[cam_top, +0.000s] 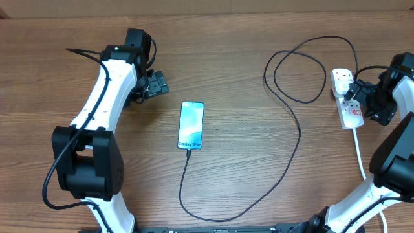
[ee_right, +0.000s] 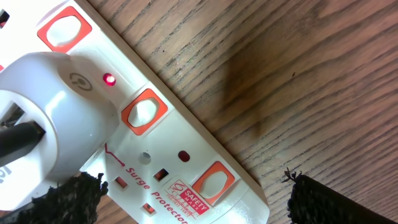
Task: Plug charger to phone and switch on socket
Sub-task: 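Hold the right gripper at the switch while the left arm moves back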
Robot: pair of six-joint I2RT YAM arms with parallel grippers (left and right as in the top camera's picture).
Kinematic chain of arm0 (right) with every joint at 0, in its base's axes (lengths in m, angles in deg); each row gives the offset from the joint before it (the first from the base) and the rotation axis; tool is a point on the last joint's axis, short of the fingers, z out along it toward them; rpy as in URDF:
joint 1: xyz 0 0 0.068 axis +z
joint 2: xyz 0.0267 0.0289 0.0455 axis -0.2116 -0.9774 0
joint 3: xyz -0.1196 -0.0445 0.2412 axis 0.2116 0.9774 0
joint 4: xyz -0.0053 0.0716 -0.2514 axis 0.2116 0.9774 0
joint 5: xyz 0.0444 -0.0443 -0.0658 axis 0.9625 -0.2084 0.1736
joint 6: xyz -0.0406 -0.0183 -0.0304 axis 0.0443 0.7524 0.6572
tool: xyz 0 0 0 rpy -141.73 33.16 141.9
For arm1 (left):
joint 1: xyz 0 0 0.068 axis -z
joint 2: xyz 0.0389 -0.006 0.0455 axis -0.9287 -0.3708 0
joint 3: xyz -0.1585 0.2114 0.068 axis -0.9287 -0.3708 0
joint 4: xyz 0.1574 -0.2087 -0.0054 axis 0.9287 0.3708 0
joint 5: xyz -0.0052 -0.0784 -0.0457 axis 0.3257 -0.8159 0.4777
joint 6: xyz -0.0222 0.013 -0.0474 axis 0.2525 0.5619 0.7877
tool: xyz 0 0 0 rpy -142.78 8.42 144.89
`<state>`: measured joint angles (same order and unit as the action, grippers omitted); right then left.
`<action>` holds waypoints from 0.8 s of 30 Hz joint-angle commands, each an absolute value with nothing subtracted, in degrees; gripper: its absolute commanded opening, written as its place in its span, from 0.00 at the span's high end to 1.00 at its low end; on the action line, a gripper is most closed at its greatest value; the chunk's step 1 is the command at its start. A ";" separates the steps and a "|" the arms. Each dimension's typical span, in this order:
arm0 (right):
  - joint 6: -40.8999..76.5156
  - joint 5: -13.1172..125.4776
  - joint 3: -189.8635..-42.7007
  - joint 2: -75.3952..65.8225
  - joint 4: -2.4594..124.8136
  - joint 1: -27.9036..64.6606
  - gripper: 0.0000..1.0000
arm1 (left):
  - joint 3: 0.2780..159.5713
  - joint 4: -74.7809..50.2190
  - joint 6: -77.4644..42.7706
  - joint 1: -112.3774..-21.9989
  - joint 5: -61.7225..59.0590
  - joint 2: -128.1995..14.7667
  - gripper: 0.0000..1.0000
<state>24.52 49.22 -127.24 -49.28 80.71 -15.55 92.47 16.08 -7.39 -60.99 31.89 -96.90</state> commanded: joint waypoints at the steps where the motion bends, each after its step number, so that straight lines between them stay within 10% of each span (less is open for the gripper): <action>1: 24.74 50.18 -128.69 -49.65 79.85 -15.29 0.00 | 93.54 16.06 -6.65 -61.08 31.80 -97.56 0.00; 24: 24.76 50.16 -128.69 -49.65 79.85 -15.29 0.00 | 93.54 16.06 -6.65 -55.22 31.80 -93.64 0.00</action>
